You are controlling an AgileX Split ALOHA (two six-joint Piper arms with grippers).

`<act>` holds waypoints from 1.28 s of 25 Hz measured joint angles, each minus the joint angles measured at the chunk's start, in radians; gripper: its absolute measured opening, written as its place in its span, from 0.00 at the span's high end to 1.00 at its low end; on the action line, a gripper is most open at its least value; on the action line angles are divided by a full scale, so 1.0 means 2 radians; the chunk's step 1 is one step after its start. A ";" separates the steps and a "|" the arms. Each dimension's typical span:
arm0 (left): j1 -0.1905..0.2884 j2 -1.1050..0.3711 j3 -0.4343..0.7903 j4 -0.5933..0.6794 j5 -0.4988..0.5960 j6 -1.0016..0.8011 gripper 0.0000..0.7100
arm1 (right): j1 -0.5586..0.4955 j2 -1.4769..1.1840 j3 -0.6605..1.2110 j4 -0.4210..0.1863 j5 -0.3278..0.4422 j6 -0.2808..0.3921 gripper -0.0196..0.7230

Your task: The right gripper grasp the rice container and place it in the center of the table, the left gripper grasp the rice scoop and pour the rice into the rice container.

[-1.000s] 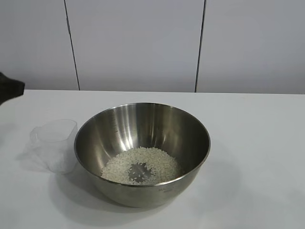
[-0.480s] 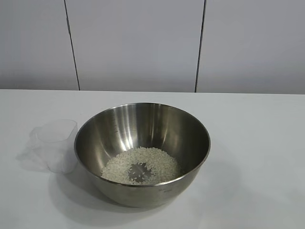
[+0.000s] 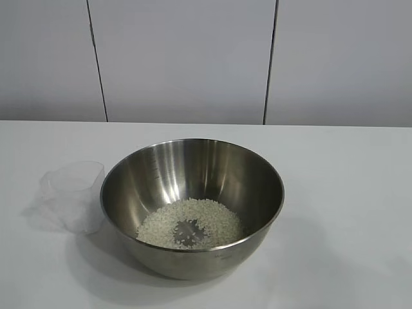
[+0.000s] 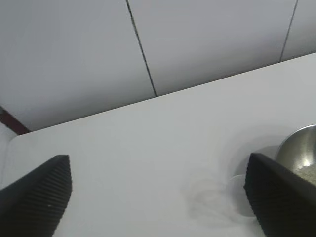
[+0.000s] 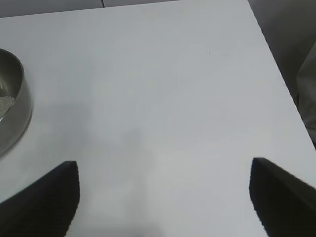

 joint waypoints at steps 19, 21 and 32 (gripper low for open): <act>0.000 -0.305 0.206 -0.078 0.092 -0.078 0.03 | 0.000 0.000 0.000 0.000 0.000 0.000 0.11; 0.000 -0.332 0.235 -0.078 0.092 -0.085 0.03 | 0.000 0.000 0.000 0.000 0.000 0.000 0.11; 0.000 -0.385 0.346 -0.079 0.072 -0.117 0.03 | 0.000 0.000 0.000 0.000 0.001 0.000 0.11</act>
